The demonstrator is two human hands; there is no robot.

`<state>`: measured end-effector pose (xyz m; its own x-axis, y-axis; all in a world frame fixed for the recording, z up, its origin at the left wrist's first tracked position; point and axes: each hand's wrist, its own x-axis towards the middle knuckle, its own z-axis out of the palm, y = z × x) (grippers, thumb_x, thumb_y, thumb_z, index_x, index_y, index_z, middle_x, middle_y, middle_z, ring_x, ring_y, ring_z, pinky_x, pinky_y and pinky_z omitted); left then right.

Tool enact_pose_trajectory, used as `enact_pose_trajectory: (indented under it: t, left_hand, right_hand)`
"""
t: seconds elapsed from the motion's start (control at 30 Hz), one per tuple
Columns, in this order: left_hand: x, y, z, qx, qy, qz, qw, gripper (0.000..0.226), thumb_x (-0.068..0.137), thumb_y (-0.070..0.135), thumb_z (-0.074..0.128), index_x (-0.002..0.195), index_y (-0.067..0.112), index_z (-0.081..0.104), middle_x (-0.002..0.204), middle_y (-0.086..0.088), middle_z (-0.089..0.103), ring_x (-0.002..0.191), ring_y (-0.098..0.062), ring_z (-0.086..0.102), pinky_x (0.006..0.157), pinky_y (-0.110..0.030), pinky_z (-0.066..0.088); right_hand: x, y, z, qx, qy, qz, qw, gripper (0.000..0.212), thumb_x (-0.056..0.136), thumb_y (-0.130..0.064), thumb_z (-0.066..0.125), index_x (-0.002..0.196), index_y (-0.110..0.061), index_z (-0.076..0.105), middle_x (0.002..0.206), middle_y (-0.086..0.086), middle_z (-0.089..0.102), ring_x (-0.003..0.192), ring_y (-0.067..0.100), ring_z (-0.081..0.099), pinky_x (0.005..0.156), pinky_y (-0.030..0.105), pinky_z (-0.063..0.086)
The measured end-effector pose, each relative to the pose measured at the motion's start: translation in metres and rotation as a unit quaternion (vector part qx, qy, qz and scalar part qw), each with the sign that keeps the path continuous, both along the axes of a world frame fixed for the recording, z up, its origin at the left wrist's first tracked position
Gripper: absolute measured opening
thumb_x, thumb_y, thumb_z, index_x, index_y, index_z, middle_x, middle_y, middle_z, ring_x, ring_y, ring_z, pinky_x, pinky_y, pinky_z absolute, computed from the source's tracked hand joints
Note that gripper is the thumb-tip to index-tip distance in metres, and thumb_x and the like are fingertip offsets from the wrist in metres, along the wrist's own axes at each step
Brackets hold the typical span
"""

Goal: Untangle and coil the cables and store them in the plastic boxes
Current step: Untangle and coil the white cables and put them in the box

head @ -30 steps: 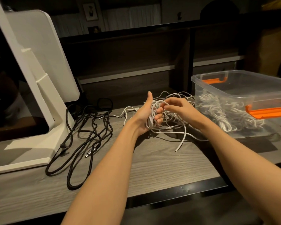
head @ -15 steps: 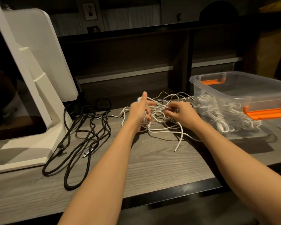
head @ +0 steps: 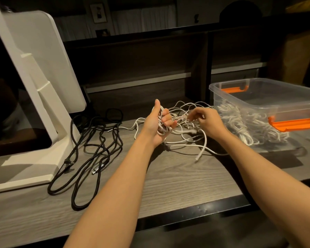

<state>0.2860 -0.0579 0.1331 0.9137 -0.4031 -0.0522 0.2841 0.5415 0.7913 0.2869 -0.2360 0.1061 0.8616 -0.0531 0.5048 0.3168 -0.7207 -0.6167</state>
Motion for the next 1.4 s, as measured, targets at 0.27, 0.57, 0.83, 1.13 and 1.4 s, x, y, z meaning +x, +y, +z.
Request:
enact_pose_trajectory:
  t: [0.27, 0.57, 0.83, 1.13, 1.4]
  left_hand:
    - [0.004, -0.003, -0.010, 0.237, -0.132, 0.103, 0.957, 0.053, 0.102, 0.049, 0.031, 0.082, 0.012, 0.063, 0.080, -0.006, 0.066, 0.081, -0.020, 0.065, 0.086, -0.038, 0.053]
    - [0.003, -0.001, -0.009, 0.259, -0.144, 0.029, 0.955, 0.059, 0.100, 0.055, 0.028, 0.120, 0.010, 0.060, 0.052, 0.002, 0.044, 0.043, -0.007, 0.042, 0.043, -0.018, 0.038]
    - [0.001, 0.003, -0.007, 0.224, -0.122, -0.133, 0.958, 0.084, 0.091, 0.072, 0.002, 0.076, 0.005, 0.051, 0.052, -0.002, 0.051, 0.030, -0.004, 0.030, 0.033, -0.014, 0.024]
    - [0.006, -0.003, -0.011, 0.323, -0.100, -0.026, 0.941, 0.076, 0.094, 0.068, 0.003, 0.089, 0.008, 0.049, 0.060, -0.002, 0.048, 0.035, -0.005, 0.032, 0.036, -0.016, 0.024]
    - [0.014, -0.017, -0.019, 0.451, -0.136, 0.239, 0.849, 0.045, 0.106, 0.040, 0.024, 0.124, 0.009, 0.050, 0.099, -0.010, 0.057, 0.077, -0.016, 0.051, 0.062, -0.027, 0.039]
  right_hand:
    - [-0.020, 0.028, 0.015, 0.049, 0.130, 0.180, 0.974, 0.020, 0.094, -0.034, 0.055, 0.106, -0.021, 0.062, 0.087, -0.004, 0.069, 0.081, 0.005, 0.065, 0.073, 0.015, 0.049]
    - [-0.014, 0.026, 0.014, 0.057, -0.002, 0.128, 0.990, 0.013, 0.095, -0.025, 0.055, 0.092, -0.012, 0.059, 0.074, -0.002, 0.056, 0.060, 0.001, 0.048, 0.056, 0.014, 0.040]
    - [-0.012, 0.026, 0.012, -0.038, 0.034, 0.117, 0.992, 0.014, 0.093, -0.021, 0.058, 0.080, -0.016, 0.057, 0.068, -0.005, 0.058, 0.062, 0.008, 0.054, 0.062, 0.027, 0.046]
    - [-0.018, 0.022, 0.016, -0.057, 0.098, 0.211, 0.971, 0.021, 0.090, -0.022, 0.063, 0.071, -0.023, 0.057, 0.064, -0.006, 0.052, 0.056, 0.003, 0.046, 0.058, 0.020, 0.039]
    - [-0.025, 0.029, 0.022, -0.005, 0.138, 0.252, 0.958, 0.013, 0.086, -0.024, 0.069, 0.072, -0.022, 0.069, 0.058, -0.008, 0.055, 0.053, 0.004, 0.045, 0.052, 0.016, 0.036]
